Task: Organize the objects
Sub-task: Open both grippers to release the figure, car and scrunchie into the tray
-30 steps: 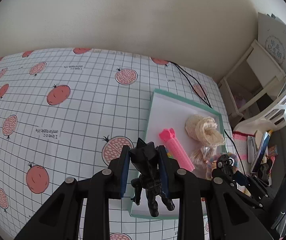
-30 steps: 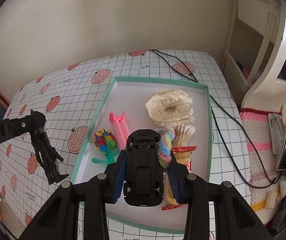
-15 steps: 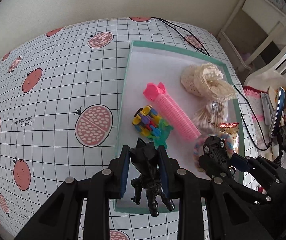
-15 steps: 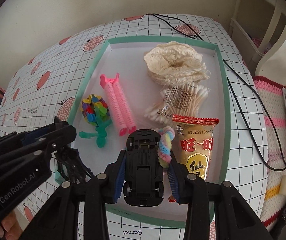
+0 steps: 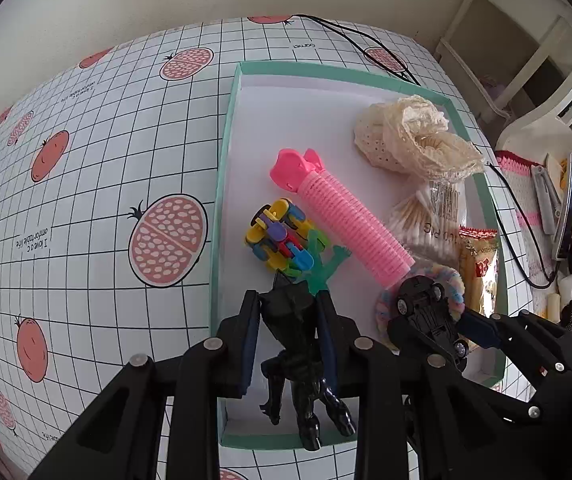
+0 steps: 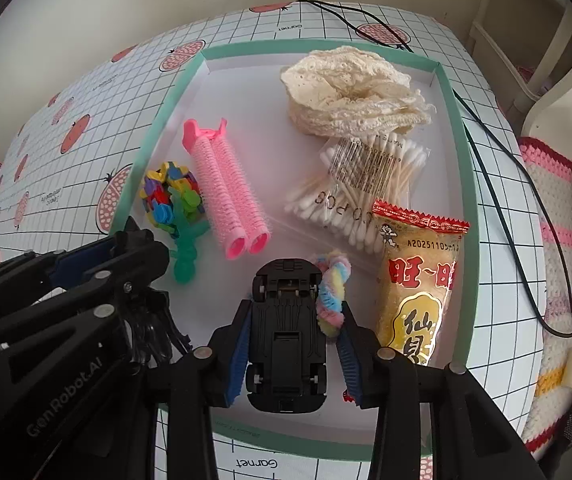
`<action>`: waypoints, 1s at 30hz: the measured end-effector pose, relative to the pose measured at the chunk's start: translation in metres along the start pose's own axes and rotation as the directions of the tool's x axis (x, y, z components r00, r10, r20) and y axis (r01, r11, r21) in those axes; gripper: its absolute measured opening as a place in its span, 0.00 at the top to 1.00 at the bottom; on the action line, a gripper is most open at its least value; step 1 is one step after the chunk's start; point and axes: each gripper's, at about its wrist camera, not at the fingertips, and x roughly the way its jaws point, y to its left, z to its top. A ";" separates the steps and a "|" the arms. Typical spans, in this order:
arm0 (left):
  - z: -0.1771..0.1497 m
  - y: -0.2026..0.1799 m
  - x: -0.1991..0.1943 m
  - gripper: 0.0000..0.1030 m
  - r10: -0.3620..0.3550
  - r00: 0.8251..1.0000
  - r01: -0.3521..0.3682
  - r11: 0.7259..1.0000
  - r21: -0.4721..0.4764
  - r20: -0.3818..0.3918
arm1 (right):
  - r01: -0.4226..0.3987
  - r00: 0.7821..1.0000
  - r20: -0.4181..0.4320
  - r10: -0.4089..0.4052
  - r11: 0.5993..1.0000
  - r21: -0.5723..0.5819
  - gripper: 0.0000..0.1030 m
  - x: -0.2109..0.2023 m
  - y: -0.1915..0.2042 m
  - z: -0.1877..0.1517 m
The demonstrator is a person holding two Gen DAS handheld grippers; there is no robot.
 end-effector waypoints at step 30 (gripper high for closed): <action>0.009 0.069 -0.027 0.44 0.121 0.991 -0.109 0.975 -0.196 0.048 | -0.012 0.991 0.133 0.009 1.000 0.022 0.31 -0.039 0.005 0.008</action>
